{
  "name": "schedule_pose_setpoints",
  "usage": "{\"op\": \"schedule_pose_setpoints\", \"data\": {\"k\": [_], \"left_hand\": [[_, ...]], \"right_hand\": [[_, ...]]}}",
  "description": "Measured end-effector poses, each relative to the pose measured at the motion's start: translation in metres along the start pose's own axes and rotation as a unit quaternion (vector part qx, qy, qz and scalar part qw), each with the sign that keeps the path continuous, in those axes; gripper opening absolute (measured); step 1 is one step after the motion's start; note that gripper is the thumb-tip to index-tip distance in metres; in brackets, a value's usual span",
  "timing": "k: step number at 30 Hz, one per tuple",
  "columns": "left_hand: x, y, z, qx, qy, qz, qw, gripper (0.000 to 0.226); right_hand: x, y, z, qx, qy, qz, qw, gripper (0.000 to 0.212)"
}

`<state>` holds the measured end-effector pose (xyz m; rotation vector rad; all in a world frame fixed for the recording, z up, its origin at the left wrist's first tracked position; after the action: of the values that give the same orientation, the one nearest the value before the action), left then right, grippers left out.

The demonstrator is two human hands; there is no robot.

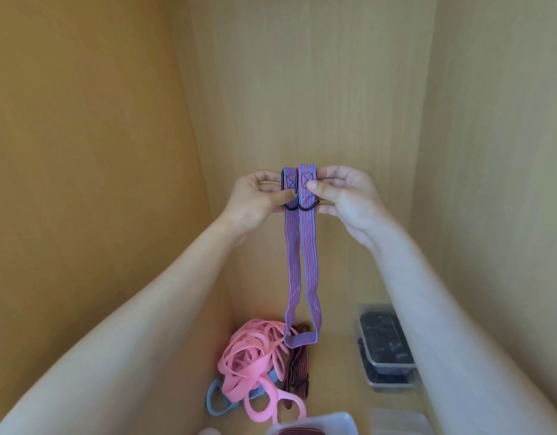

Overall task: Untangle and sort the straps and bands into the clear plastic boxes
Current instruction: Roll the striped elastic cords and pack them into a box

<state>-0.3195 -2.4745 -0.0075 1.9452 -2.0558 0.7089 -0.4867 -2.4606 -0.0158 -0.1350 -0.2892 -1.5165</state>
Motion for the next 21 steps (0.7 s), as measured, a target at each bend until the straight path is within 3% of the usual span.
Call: {"op": "schedule_pose_setpoints", "data": {"k": [9, 21], "left_hand": [[-0.001, 0.004, 0.000, -0.023, 0.002, 0.020, 1.000, 0.034], [0.002, 0.012, -0.002, -0.104, -0.006, 0.106, 0.989, 0.032]], "right_hand": [[0.009, 0.002, -0.004, -0.001, 0.005, -0.033, 0.999, 0.012], [0.013, -0.002, -0.014, 0.059, 0.028, -0.034, 0.997, 0.014]]}}
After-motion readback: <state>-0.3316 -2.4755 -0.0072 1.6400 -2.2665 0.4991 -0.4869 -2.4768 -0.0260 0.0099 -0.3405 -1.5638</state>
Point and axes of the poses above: each hand's wrist, its own x-axis towards the middle knuckle, its own y-axis out of the palm, z = x × y, the point moved 3 cm from there along x, towards the middle knuckle, and after that the axes turned 7 degrees about y, right-handed, at the moved point
